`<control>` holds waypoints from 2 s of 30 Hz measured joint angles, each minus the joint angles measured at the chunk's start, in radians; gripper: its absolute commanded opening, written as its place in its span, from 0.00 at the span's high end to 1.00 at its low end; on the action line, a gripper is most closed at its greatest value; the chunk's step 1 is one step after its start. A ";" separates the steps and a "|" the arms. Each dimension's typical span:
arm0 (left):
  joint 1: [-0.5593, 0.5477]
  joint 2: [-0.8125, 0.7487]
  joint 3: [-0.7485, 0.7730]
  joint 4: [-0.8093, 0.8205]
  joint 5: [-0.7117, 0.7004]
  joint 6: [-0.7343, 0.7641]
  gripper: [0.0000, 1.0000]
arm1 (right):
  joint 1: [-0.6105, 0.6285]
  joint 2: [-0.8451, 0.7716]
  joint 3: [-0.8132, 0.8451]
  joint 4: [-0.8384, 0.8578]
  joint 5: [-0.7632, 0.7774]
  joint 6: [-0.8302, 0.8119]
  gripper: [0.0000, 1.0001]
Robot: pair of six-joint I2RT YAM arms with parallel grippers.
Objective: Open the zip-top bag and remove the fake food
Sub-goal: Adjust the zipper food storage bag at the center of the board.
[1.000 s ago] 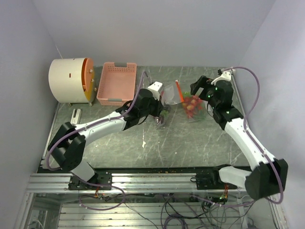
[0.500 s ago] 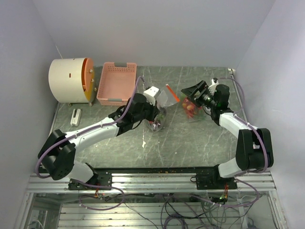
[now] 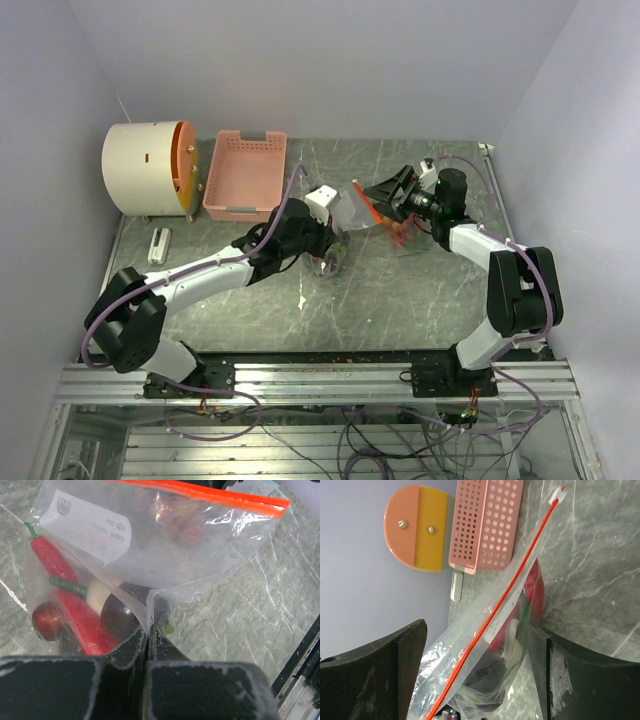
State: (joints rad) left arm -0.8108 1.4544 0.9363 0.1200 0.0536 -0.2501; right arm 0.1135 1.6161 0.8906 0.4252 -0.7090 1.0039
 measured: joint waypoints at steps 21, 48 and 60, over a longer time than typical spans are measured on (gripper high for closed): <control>0.000 0.016 -0.016 0.018 -0.003 0.000 0.48 | 0.019 0.024 -0.051 0.120 -0.061 0.079 1.00; 0.006 -0.175 -0.016 -0.001 -0.239 -0.158 0.16 | 0.401 -0.162 0.164 -0.446 0.623 -0.555 1.00; 0.153 -0.095 -0.204 0.104 -0.301 -0.601 0.19 | 0.430 -0.165 -0.009 -0.361 0.603 -0.526 1.00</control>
State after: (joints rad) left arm -0.6582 1.3598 0.7319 0.2241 -0.2474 -0.8513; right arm 0.5438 1.4509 0.8818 0.0643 -0.1055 0.4782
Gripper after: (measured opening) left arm 0.826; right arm 0.010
